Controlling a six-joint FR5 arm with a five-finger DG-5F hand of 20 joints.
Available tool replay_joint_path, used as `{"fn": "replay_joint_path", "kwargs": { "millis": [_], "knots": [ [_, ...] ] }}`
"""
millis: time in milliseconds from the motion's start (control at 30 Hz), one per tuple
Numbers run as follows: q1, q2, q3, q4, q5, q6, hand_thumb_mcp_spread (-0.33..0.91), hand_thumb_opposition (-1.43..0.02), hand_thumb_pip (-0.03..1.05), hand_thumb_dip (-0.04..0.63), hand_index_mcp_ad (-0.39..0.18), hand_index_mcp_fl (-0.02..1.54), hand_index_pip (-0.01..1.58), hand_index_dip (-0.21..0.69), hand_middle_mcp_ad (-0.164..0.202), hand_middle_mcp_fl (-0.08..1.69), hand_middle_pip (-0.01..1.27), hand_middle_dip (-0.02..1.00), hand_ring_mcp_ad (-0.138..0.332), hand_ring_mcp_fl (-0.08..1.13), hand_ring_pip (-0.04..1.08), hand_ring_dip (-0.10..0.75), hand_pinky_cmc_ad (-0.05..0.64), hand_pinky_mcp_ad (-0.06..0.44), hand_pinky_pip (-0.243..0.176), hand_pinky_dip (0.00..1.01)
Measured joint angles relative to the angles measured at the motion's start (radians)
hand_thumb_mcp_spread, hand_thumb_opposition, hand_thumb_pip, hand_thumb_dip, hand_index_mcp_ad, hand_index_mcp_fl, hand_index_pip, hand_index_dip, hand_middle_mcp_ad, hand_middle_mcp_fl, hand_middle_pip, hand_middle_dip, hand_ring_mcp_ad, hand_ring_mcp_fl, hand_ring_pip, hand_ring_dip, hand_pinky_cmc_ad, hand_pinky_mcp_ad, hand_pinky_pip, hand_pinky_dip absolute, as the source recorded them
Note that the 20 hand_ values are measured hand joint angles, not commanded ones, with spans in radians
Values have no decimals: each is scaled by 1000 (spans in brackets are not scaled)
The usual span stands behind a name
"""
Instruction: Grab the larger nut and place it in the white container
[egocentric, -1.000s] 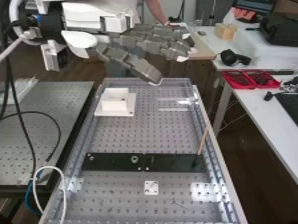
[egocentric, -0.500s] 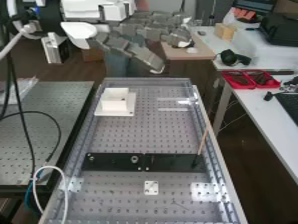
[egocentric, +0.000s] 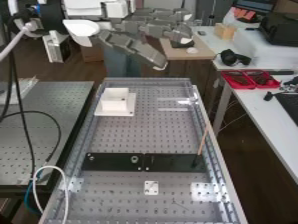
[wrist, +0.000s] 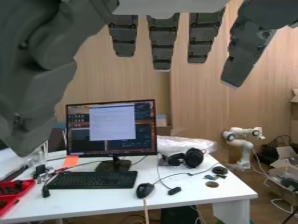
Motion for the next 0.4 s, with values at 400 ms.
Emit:
{"fn": "replay_joint_path", "kwargs": {
  "millis": [400],
  "knots": [
    [-4,13,-11,-2,0,-8,40,-787,649,80,-113,51,117,-175,77,40,126,220,164,14,91,96,494,379,-122,424]
  ]
}}
